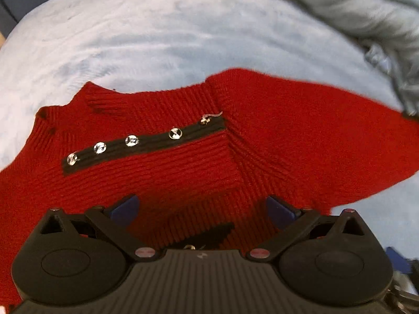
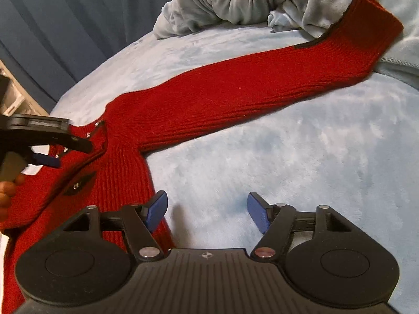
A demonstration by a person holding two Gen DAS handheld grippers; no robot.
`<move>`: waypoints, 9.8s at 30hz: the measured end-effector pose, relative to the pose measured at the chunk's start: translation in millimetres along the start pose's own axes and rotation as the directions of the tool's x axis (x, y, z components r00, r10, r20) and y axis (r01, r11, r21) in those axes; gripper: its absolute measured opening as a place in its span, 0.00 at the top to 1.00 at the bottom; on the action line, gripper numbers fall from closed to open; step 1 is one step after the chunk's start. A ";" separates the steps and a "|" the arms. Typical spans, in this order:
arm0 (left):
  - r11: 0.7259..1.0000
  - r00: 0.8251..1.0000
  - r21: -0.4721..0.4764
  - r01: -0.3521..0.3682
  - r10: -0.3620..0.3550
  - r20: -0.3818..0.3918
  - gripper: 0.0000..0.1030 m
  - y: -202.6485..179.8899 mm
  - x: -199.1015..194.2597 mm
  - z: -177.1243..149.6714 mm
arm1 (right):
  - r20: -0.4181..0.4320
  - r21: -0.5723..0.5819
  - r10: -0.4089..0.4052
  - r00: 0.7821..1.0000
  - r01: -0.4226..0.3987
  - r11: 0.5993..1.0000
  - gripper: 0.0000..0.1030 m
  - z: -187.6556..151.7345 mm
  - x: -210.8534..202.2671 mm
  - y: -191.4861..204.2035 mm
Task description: Fold small clothes
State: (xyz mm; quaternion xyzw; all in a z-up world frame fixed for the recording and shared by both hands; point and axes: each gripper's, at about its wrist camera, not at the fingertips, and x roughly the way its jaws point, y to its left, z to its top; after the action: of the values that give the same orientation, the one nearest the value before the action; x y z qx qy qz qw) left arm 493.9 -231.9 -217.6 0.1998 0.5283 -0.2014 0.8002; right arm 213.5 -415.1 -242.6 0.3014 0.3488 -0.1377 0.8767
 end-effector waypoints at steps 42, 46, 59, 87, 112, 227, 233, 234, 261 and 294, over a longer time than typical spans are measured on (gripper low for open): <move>0.825 0.898 -0.564 -0.030 0.270 0.347 0.92 275.6 -245.5 -53.1 | 0.033 -0.071 -0.025 0.999 0.027 0.997 0.29 -6.2 2.4 7.4; 0.923 0.913 -0.364 0.127 0.035 0.408 0.92 147.2 -202.5 -3.2 | 0.029 -0.035 -0.013 1.000 0.014 0.999 0.29 -4.1 1.5 4.3; 0.995 0.968 -0.094 0.035 -0.011 0.249 0.08 37.6 -88.6 -43.1 | 0.005 0.037 0.028 1.000 -0.028 0.999 0.29 3.1 0.6 -5.4; 0.832 0.985 -0.541 -0.123 0.170 0.038 0.70 259.9 -50.6 -113.5 | 0.018 0.011 0.016 1.000 -0.016 1.000 0.28 1.5 2.5 -0.3; 0.821 0.978 -0.559 -0.114 0.193 0.083 0.09 130.3 -180.6 -225.4 | 0.201 0.204 -0.043 0.979 0.002 0.979 0.29 19.0 -39.2 -31.8; 0.889 0.991 -0.458 0.008 0.054 0.122 0.19 193.7 -83.3 -92.4 | -0.032 -0.102 -0.008 0.999 0.004 0.995 0.45 -3.0 16.9 65.7; 0.870 0.992 -0.494 -0.009 0.070 0.105 0.18 203.2 -78.2 -91.2 | -0.034 -0.093 -0.004 0.999 0.000 0.996 0.45 -3.8 17.9 60.5; 0.867 0.992 -0.498 -0.011 0.071 0.101 0.18 205.6 -76.3 -91.0 | -0.035 -0.094 -0.002 0.999 -0.001 0.996 0.45 -4.0 18.5 59.9; 0.850 0.978 -0.527 -0.009 0.118 0.174 0.65 224.3 -99.8 -91.6 | 0.034 -0.107 0.027 0.999 -0.023 0.994 0.44 7.2 11.9 77.4; 0.891 0.928 -0.369 -0.265 0.339 0.153 0.00 68.7 -255.3 -355.4 | 0.043 -0.598 0.180 0.983 -0.119 0.792 0.27 -94.0 -222.3 158.1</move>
State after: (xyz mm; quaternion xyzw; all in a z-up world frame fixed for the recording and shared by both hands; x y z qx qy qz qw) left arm 166.6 43.4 -102.4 0.1151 0.4287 0.0008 0.8961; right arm 75.4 -226.1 -73.9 0.0319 0.3059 0.0333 0.9510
